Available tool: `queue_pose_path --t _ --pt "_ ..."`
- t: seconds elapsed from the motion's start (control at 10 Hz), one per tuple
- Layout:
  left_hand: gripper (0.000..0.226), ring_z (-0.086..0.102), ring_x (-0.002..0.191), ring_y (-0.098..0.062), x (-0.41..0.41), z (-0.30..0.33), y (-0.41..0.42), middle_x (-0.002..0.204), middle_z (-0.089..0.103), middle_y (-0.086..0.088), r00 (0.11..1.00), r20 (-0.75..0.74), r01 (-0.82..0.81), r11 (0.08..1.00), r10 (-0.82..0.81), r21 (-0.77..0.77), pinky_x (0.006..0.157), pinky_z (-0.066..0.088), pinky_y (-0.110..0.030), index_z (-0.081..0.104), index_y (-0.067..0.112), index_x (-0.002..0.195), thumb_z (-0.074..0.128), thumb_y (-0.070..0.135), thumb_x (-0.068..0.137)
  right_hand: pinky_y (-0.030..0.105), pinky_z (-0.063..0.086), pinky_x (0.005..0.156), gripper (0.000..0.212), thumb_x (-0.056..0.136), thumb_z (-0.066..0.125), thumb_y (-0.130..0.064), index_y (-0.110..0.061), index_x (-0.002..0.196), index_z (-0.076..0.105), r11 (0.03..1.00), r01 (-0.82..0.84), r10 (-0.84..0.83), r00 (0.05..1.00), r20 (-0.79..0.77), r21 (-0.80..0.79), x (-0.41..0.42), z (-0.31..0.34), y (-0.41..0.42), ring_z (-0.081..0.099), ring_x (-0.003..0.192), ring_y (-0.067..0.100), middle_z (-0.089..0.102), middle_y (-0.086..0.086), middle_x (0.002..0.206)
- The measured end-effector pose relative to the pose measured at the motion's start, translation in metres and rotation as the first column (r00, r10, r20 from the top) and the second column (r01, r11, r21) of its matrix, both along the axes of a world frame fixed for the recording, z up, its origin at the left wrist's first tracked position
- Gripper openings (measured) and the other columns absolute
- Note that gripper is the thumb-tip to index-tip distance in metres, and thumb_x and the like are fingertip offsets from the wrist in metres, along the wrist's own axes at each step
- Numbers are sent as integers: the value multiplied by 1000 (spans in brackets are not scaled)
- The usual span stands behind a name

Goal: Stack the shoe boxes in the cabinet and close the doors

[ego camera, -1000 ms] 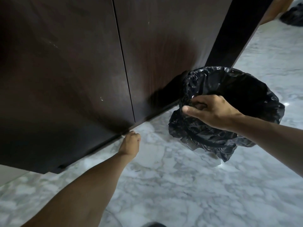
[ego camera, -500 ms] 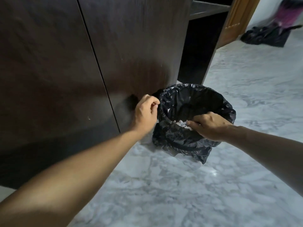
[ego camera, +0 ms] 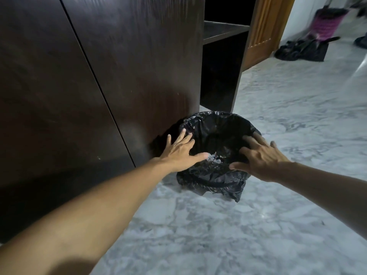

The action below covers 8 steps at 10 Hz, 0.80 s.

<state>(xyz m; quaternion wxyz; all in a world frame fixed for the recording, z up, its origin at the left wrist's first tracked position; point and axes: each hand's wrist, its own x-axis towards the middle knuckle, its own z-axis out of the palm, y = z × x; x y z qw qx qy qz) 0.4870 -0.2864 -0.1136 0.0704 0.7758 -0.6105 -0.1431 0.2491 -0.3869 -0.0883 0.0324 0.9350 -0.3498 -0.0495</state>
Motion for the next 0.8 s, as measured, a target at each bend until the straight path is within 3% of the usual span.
queue_pose_path --t 0.1,0.2,0.3,0.4,0.6,0.8 --pt "107 -24 146 -13 1 -4 0 164 -7 0 999 26 33 999 -34 31 116 -15 -53 14 13 155 35 84 78 56 35 107 97 66 23 -87 -14 125 49 974 196 -196 981 -9 113 0 -3 2 13 144 39 5 17 160" --pt "111 -28 145 -14 -1 -7 -3 163 -11 -1 998 44 41 998 -42 37 116 -14 -52 9 12 155 39 84 76 49 41 105 82 76 37 -79 -10 118 49 933 274 -280 960 -9 233 2 -2 1 37 135 41 1 23 160" --pt "110 -30 144 -15 -2 -4 -5 163 -14 -3 999 38 36 998 -38 52 117 -14 -50 8 11 155 39 83 78 45 45 97 78 81 37 -76 -8 116 51 943 260 -259 965 -34 210 3 2 -3 53 120 41 8 27 157" --pt "110 -32 143 -16 -4 -1 -10 162 -18 -3 999 49 15 997 -19 80 117 -15 -50 6 12 156 40 82 78 45 44 97 79 82 35 -76 -9 119 52 947 259 -253 966 -57 190 5 5 -8 53 120 41 12 27 156" --pt "113 -31 144 -17 -9 4 -21 161 -21 -3 999 33 -42 996 39 79 115 -16 -53 1 13 155 44 82 76 44 41 101 72 87 33 -75 -17 128 47 923 325 -314 945 -85 205 10 3 -18 45 130 36 -6 16 162" --pt "114 -23 147 -22 -18 10 -25 162 -16 -6 994 58 -91 995 89 41 116 -12 -56 0 14 155 50 79 76 45 38 104 70 90 35 -70 -21 139 40 923 330 -324 944 -61 198 11 8 -18 38 136 35 1 11 163"
